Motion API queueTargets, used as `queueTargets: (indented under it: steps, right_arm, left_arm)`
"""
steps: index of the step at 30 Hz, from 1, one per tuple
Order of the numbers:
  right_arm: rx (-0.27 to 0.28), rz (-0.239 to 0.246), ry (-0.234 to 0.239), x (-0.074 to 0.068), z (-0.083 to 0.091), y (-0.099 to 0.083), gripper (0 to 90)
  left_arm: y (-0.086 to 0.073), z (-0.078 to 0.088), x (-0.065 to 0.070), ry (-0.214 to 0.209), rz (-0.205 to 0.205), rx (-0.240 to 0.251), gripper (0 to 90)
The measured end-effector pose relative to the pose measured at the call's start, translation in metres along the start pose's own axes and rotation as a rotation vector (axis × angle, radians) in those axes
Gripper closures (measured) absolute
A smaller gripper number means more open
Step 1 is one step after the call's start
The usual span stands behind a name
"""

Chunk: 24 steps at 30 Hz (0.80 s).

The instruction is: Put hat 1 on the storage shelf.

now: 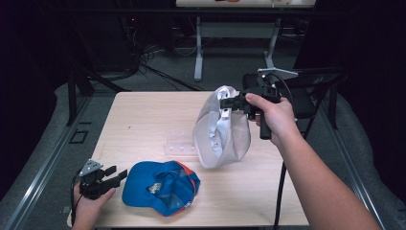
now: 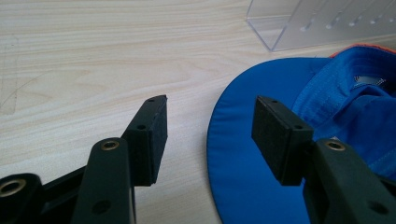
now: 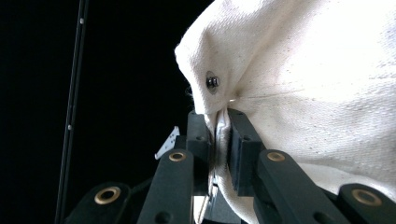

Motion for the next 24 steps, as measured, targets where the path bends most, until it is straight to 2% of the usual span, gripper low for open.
queueTargets:
  steps: [13, 14, 17, 18, 20, 22, 23, 24]
  right_arm:
    - [0.033, 0.000, 0.001, -0.003, -0.021, 0.025, 80.9]
    - [0.037, 0.001, 0.000, -0.003, -0.023, 0.027, 80.8]
    - [0.046, -0.003, 0.007, -0.002, -0.029, 0.031, 80.9]
    - [0.047, -0.004, 0.005, -0.002, -0.031, 0.032, 80.8]
    - [0.052, -0.010, 0.001, -0.001, -0.034, 0.035, 80.8]
    - [0.054, -0.012, 0.004, -0.001, -0.036, 0.036, 80.9]
    - [0.061, -0.007, -0.003, 0.000, -0.038, 0.038, 80.9]
    - [0.067, -0.011, -0.009, 0.000, -0.040, 0.039, 80.8]
  left_arm:
    - [0.002, 0.003, 0.003, -0.011, -0.015, -0.006, 46.2]
    - [0.004, 0.004, 0.005, -0.012, -0.011, 0.012, 46.2]
    - [0.008, 0.008, 0.009, -0.011, -0.030, 0.021, 46.2]
    - [0.011, 0.008, 0.011, -0.009, -0.029, 0.045, 46.2]
    - [0.013, 0.009, 0.013, -0.008, -0.039, 0.049, 46.1]
    - [0.017, 0.011, 0.018, -0.016, -0.050, 0.061, 46.1]
    - [0.021, 0.014, 0.025, -0.022, -0.069, 0.078, 46.1]
    - [0.021, 0.014, 0.025, -0.022, -0.069, 0.078, 46.1]
Point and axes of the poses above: each handheld gripper's, and its own axes: z roughly backward along the jaws, y roughly out of its top, x roughly to its right, the point moved 9 cm from there along -z, roughly forward along the jaws, and after that the axes turned 15 degrees about y, right-handed, at the moved point
